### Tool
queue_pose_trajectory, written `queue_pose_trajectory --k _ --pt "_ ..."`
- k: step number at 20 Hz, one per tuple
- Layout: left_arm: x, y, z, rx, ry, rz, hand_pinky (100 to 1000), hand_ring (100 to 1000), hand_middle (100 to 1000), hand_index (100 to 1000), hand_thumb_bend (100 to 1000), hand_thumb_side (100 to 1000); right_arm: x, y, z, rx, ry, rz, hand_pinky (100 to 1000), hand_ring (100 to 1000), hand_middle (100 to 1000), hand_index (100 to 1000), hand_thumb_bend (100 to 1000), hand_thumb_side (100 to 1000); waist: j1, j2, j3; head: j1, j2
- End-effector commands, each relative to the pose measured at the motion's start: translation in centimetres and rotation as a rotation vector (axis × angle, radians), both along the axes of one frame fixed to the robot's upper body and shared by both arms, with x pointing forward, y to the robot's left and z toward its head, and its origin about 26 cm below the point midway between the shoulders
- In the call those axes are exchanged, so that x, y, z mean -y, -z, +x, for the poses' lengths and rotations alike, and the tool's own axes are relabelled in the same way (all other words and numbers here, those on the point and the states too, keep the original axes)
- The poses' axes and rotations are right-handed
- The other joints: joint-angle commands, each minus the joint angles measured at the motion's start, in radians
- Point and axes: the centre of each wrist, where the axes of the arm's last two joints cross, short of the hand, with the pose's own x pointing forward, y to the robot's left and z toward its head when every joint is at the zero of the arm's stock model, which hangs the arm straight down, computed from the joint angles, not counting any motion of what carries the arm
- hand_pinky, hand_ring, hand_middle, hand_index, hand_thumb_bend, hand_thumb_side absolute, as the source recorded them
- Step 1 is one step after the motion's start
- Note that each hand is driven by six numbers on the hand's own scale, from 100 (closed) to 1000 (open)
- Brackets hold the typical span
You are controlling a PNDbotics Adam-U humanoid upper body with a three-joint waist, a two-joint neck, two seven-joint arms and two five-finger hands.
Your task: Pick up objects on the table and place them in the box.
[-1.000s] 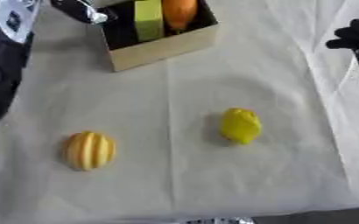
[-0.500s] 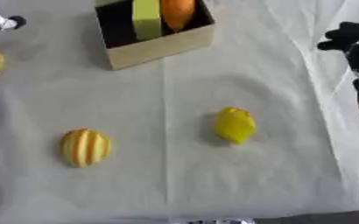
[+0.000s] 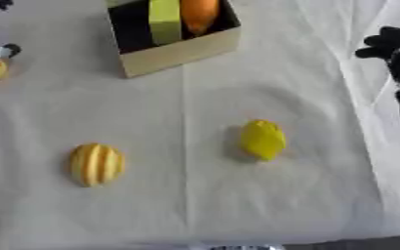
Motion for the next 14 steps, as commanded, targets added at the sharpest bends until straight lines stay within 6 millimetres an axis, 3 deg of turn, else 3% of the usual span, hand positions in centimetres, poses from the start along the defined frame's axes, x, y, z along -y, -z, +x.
queue_pose_trajectory --k 1,14 --pt "-1.4 -1.0 -0.4 0.024 -0.052 0.0 827 879 771 872 397 100 -0.2 -0.6 -0.1 0.019 -0.001 -0.009 982 743 735 853 100 694 -0.013 -0.017 -0.003 0.008 0.004" --pt "-1.6 0.4 -0.2 -0.041 -0.141 0.071 826 893 777 873 460 100 -0.6 -0.5 0.0 0.004 -0.005 -0.004 986 744 734 854 100 699 -0.006 -0.006 -0.009 0.02 0.004"
